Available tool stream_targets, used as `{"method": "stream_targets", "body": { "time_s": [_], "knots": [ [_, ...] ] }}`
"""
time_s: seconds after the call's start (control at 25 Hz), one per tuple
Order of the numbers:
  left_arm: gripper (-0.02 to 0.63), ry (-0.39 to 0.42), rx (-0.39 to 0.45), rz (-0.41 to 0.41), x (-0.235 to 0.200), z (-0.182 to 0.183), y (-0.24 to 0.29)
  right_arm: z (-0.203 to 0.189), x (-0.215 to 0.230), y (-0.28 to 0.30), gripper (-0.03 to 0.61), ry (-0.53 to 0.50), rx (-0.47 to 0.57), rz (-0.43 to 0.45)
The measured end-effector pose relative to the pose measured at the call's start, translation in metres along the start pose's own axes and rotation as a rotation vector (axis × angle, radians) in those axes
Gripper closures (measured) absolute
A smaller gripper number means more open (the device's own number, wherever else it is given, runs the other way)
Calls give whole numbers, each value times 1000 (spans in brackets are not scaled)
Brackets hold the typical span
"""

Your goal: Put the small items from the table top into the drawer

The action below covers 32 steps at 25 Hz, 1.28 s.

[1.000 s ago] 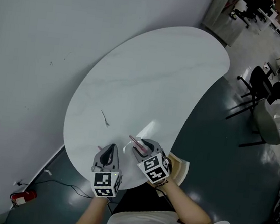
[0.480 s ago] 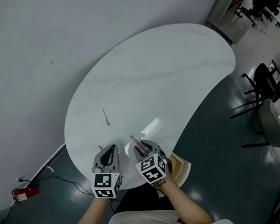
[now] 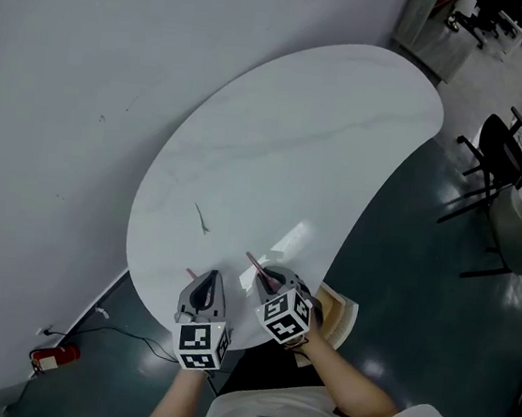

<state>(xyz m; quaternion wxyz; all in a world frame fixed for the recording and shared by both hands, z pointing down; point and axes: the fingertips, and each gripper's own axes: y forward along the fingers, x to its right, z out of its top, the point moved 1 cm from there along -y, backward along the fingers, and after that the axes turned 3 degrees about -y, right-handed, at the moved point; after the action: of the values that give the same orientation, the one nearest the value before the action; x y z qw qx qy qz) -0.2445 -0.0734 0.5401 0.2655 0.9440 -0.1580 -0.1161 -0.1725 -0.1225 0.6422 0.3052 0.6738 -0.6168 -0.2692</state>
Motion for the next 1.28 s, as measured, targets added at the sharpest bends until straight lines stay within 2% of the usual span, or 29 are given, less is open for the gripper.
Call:
{"method": "stream_targets", "body": {
  "time_s": [0.36, 0.64, 0.76, 1.28],
  "knots": [
    [589, 3, 8, 38, 13, 5, -15, -9, 7, -23, 512, 66, 10, 19],
    [589, 68, 18, -2, 24, 12, -24, -7, 12, -57, 514, 162, 70, -39],
    [589, 96, 16, -54, 32, 13, -20, -8, 13, -74, 512, 206, 83, -87],
    [589, 268, 2, -384, 64, 23, -13, -22, 2, -125, 512, 474, 116, -383]
  ]
}}
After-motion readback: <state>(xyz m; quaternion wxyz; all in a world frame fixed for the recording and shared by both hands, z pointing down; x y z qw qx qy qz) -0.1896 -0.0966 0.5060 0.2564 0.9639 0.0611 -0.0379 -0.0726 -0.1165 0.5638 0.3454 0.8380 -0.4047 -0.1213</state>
